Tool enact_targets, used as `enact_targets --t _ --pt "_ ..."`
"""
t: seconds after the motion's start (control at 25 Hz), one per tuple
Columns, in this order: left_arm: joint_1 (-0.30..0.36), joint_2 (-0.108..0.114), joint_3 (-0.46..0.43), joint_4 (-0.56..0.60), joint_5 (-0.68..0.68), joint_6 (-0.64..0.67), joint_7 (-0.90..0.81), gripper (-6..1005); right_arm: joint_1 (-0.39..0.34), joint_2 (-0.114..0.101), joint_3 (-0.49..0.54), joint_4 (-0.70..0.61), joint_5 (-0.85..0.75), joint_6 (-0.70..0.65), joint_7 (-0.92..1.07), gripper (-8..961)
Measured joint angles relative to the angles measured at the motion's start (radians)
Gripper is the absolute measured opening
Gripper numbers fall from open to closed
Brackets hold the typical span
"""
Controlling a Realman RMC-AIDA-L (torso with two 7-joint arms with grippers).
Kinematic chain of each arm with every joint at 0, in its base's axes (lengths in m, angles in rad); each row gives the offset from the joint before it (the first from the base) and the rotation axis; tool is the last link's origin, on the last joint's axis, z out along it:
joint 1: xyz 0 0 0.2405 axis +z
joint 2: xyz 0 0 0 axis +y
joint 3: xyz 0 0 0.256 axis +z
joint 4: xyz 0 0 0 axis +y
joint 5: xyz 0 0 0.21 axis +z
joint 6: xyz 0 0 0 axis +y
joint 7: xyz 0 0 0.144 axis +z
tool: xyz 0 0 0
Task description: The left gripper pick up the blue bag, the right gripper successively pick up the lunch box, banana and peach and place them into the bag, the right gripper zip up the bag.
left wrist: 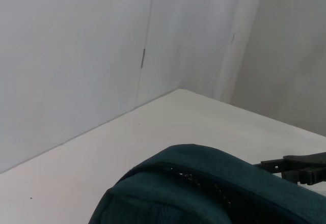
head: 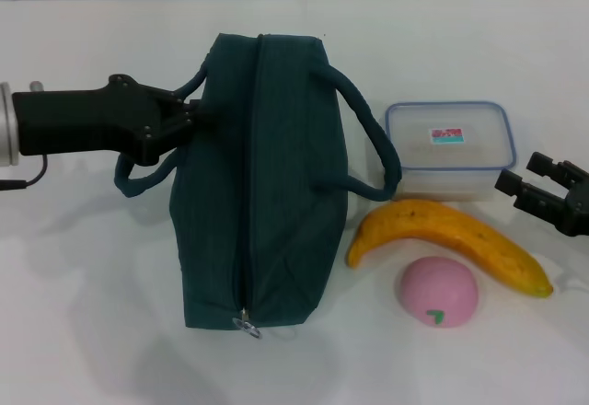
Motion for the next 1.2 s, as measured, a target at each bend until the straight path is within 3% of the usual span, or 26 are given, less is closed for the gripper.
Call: enact_targets --t 1.0,1.2 --pt "-0.001 -0.004 -0.002 -0.005 -0.001 0.003 0.003 46 0.033 -0.004 0.0 -0.062 0.003 0.077 0.038 773" --pt "-0.001 -0.005 -0.002 -0.005 -0.001 0.004 0.003 46 0.003 0.001 0.003 -0.06 0.073 0.038 0.038 772"
